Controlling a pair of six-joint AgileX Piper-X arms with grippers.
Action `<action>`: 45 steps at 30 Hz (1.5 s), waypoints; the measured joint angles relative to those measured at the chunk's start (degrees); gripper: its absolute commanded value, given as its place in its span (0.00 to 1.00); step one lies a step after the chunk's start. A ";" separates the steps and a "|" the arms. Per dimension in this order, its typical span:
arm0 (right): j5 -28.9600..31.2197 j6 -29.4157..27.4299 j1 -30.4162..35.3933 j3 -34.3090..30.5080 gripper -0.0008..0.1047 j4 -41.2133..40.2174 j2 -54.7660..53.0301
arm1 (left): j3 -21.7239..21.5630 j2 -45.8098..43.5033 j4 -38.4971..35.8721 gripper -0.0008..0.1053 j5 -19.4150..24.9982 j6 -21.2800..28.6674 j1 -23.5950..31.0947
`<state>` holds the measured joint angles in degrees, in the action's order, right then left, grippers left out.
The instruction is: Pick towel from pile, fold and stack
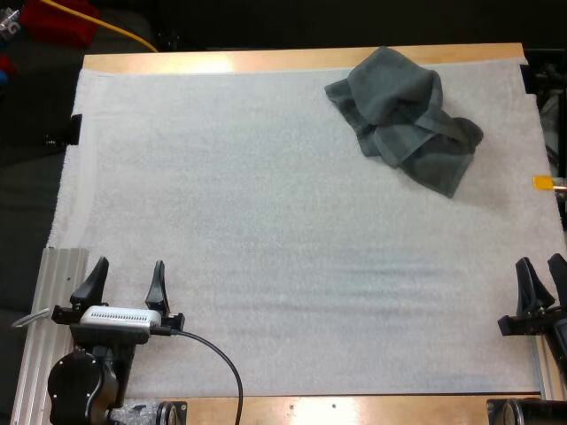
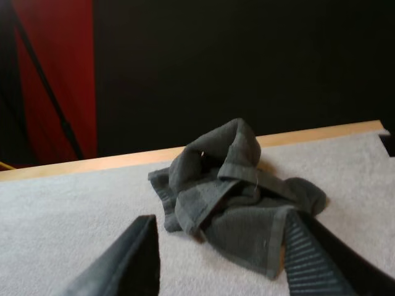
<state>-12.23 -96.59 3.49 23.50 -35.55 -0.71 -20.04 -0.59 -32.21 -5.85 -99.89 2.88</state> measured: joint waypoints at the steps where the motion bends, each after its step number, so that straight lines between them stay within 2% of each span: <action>1: 0.00 0.29 0.00 0.00 0.44 -0.33 0.00 | 0.00 0.00 -0.66 0.67 -0.10 0.00 0.00; 16: 0.00 2.33 0.00 0.00 0.44 -7.13 0.00 | 0.00 0.00 -1.16 0.67 -0.47 0.00 0.00; 21: -0.16 5.69 0.00 0.00 0.44 -7.13 0.00 | 0.00 0.00 -1.15 0.67 -5.50 0.00 0.00; 24: -2.78 5.75 0.00 0.00 0.44 -7.13 0.00 | 0.00 0.00 -1.24 0.67 -9.37 0.00 0.00; 27: -5.35 5.96 0.00 0.00 0.44 -7.13 0.00 | 0.00 0.00 -2.30 0.67 -10.46 -0.29 0.00; 33: -5.67 6.18 0.00 0.60 0.44 -7.13 0.11 | -0.11 0.00 -4.10 0.67 -13.33 -1.27 -0.58; 39: -6.38 5.30 0.00 4.11 0.44 -7.01 6.15 | -3.48 0.51 -4.51 0.66 -13.81 -1.27 -4.67; 45: -6.78 1.39 0.00 9.40 0.44 -7.01 16.06 | -8.82 10.20 -4.51 0.66 -14.16 0.71 -8.16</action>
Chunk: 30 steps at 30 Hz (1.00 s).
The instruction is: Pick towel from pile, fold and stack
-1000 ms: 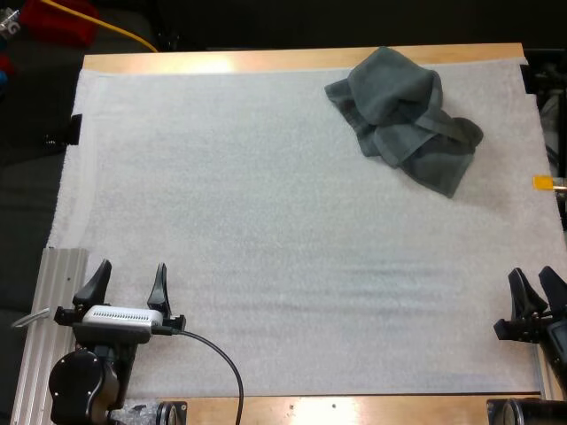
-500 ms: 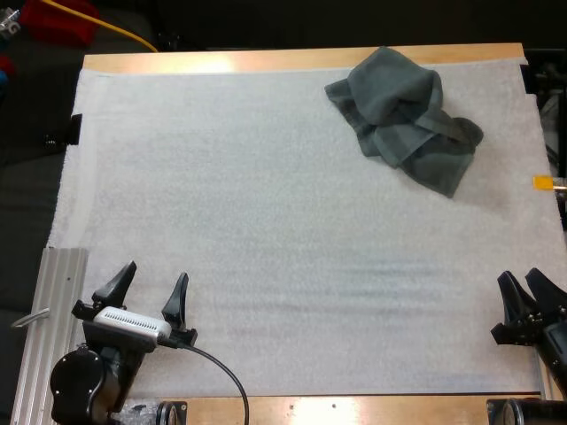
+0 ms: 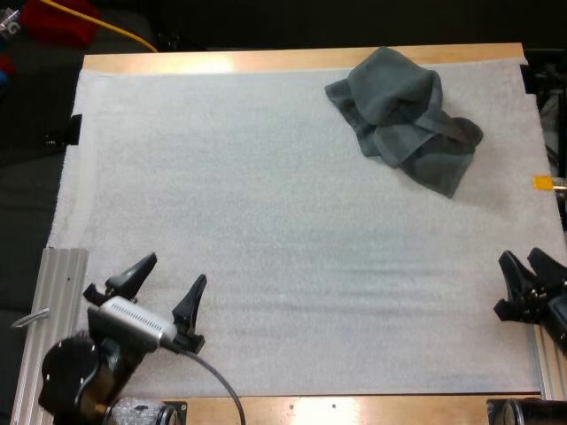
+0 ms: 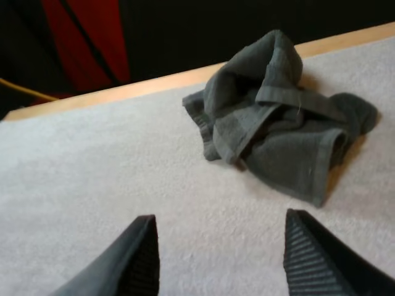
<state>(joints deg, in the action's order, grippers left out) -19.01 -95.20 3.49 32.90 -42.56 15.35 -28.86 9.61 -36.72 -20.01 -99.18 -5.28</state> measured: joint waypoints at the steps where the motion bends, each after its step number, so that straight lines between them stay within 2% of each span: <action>1: 0.00 -0.97 0.00 1.10 0.44 0.00 1.71 | -0.88 1.75 0.00 0.66 0.00 0.61 -0.56; 7: -1.58 -6.47 0.00 8.04 0.44 0.00 11.55 | -5.89 10.25 0.00 0.66 -1.38 1.46 -5.51; 11: -2.47 -8.11 0.00 12.37 0.44 0.00 17.71 | -8.68 15.19 0.00 0.66 -2.28 2.69 -9.11; 15: -2.64 -8.11 0.00 15.50 0.44 1.14 23.41 | -11.07 19.37 0.00 0.66 -2.41 4.79 -13.05; 23: -2.64 -5.89 0.00 21.28 0.44 2.88 35.64 | -14.58 26.30 0.00 0.66 -2.50 5.17 -19.38; 30: -2.44 -3.62 0.00 23.07 0.44 3.02 45.42 | -15.67 29.76 0.00 0.66 -2.50 5.17 -20.71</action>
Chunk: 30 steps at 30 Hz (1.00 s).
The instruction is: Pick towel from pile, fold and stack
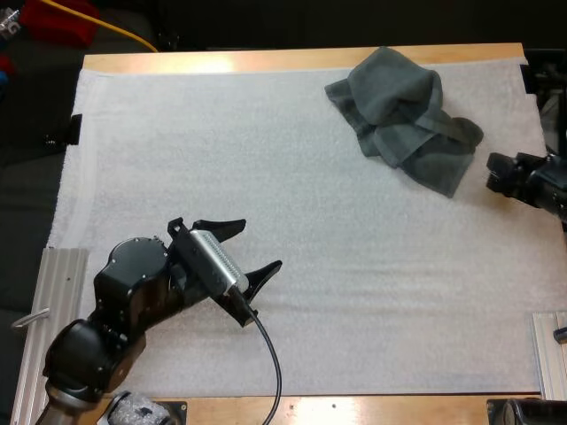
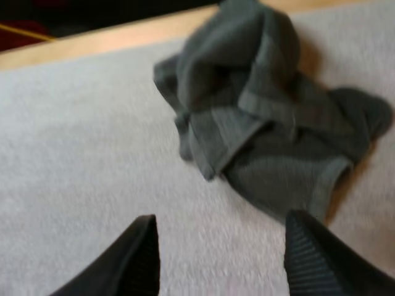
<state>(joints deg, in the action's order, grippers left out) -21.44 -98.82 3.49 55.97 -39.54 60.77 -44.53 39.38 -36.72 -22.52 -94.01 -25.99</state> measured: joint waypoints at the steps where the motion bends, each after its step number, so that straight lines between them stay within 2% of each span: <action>1: 0.00 0.40 0.00 0.00 0.44 0.27 1.29 | 0.00 0.14 0.00 0.66 0.00 0.00 0.00; 10: 0.00 4.89 0.00 0.00 0.44 5.06 10.77 | -0.14 0.20 0.00 0.66 0.00 0.00 0.00; 30: 0.03 7.64 0.00 0.00 0.44 14.54 29.92 | -0.14 0.20 0.00 0.66 0.00 0.00 0.00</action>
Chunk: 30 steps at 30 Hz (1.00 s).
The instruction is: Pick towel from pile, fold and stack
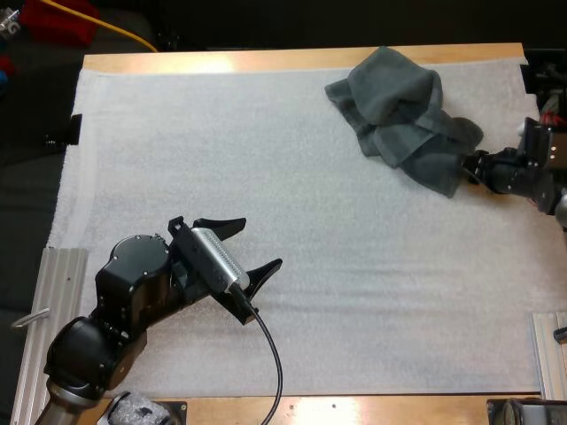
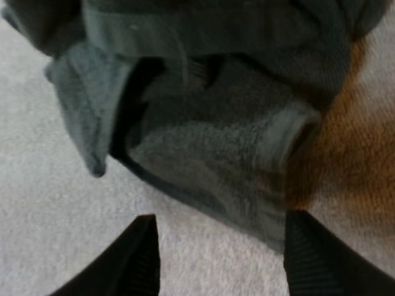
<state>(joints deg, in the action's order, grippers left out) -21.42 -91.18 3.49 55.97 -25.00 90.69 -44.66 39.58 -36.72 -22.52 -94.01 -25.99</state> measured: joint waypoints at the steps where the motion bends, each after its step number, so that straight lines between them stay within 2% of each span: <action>1: -0.04 0.00 0.00 0.00 0.44 0.57 0.78 | 0.00 0.00 0.00 0.66 0.00 0.00 0.00; 15: -3.33 2.99 -0.13 0.00 0.44 9.05 10.04 | 0.00 0.00 0.00 0.66 0.00 0.00 0.00; 24: -3.30 3.34 -3.95 0.00 0.43 10.67 11.86 | 0.00 0.00 0.00 0.66 0.00 0.00 0.00; 25: -2.94 3.34 -4.38 0.00 0.42 10.79 11.86 | 0.00 0.00 0.00 0.66 0.00 0.00 0.00; 27: -2.15 3.36 -5.11 0.00 0.30 10.79 11.86 | 0.00 0.00 0.00 0.66 0.00 0.00 0.00; 30: -1.91 4.28 -5.74 0.00 0.17 10.79 11.86 | 0.00 0.00 0.00 0.66 0.00 0.00 0.00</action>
<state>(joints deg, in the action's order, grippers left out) -23.33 -86.90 -2.25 55.97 -14.21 102.55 -44.66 39.58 -36.72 -22.52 -94.01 -25.99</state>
